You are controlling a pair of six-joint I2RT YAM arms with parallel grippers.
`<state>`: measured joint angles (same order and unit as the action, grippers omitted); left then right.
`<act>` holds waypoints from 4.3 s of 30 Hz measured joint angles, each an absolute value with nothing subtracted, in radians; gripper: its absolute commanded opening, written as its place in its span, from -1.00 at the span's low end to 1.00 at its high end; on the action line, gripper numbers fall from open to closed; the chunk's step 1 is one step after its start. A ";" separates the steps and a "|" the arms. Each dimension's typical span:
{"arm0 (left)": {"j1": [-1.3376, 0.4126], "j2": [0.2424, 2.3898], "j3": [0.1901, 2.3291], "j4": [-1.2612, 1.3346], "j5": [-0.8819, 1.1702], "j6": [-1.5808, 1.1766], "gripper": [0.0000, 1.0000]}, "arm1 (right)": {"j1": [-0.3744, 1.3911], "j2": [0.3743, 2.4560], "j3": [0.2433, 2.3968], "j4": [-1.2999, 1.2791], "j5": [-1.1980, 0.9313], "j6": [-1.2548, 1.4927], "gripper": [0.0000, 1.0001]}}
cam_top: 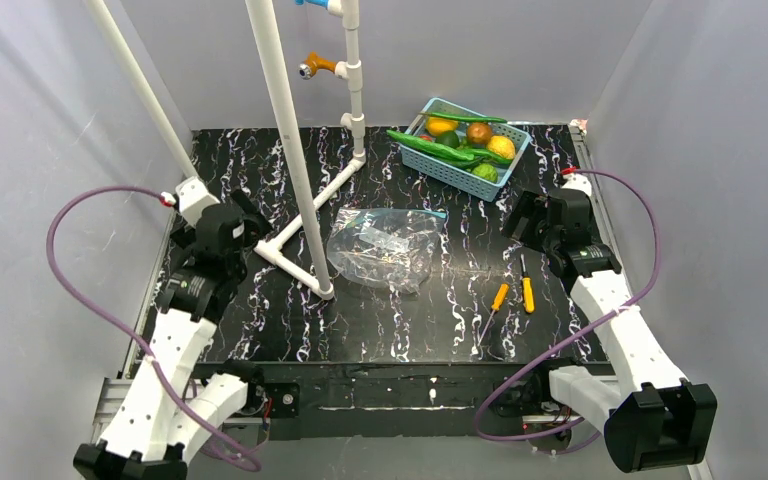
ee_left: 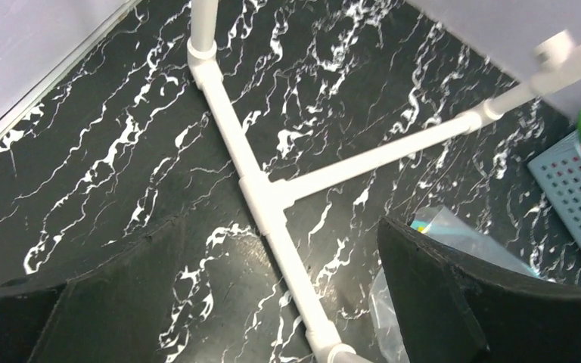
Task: Place the food in the zip-top bag and seal the zipper
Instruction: Pick up the zipper food storage bag at the center of the board, then open the zipper of the food storage bag.
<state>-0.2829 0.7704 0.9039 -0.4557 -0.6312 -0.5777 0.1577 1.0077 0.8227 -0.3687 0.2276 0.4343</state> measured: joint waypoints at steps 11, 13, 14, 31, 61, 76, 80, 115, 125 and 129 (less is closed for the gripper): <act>0.132 1.051 1.065 -0.573 -0.110 -0.506 0.99 | 0.171 1.071 0.877 -0.322 -0.065 0.388 0.99; 0.178 1.084 1.068 -0.569 -0.036 -0.505 0.99 | 0.197 1.132 0.915 -0.309 -0.114 0.385 0.99; 0.192 1.106 1.074 -0.567 0.008 -0.508 0.99 | 0.216 1.176 0.944 -0.305 -0.136 0.384 1.00; 0.272 1.662 1.208 -0.350 0.588 -0.540 0.99 | 0.378 1.947 1.637 -0.415 -0.529 0.181 0.99; 0.011 1.683 1.173 -0.323 0.657 -0.417 0.90 | 0.557 2.212 1.765 -0.458 -0.257 -0.041 0.11; -0.115 1.920 1.228 -0.311 0.708 -0.440 0.47 | 0.611 2.007 1.467 -0.322 -0.238 0.109 0.47; -0.126 1.939 1.233 -0.281 0.732 -0.463 -0.36 | 0.610 1.938 1.403 -0.305 -0.218 0.235 0.63; -0.199 1.718 1.119 0.071 0.967 -0.401 -1.00 | 0.434 1.530 1.037 -0.166 -0.341 0.684 0.97; -0.200 1.721 1.119 0.060 0.947 -0.455 -1.00 | 0.426 1.527 0.959 -0.070 -0.266 0.804 0.97; -0.200 1.741 1.119 0.047 0.915 -0.502 -1.00 | 0.550 1.510 0.947 -0.014 -0.230 0.661 0.97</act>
<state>-0.1997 1.7412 1.1191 0.0471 0.9150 -0.5018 0.5495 1.5097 0.9466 -0.0135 -0.2302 0.6609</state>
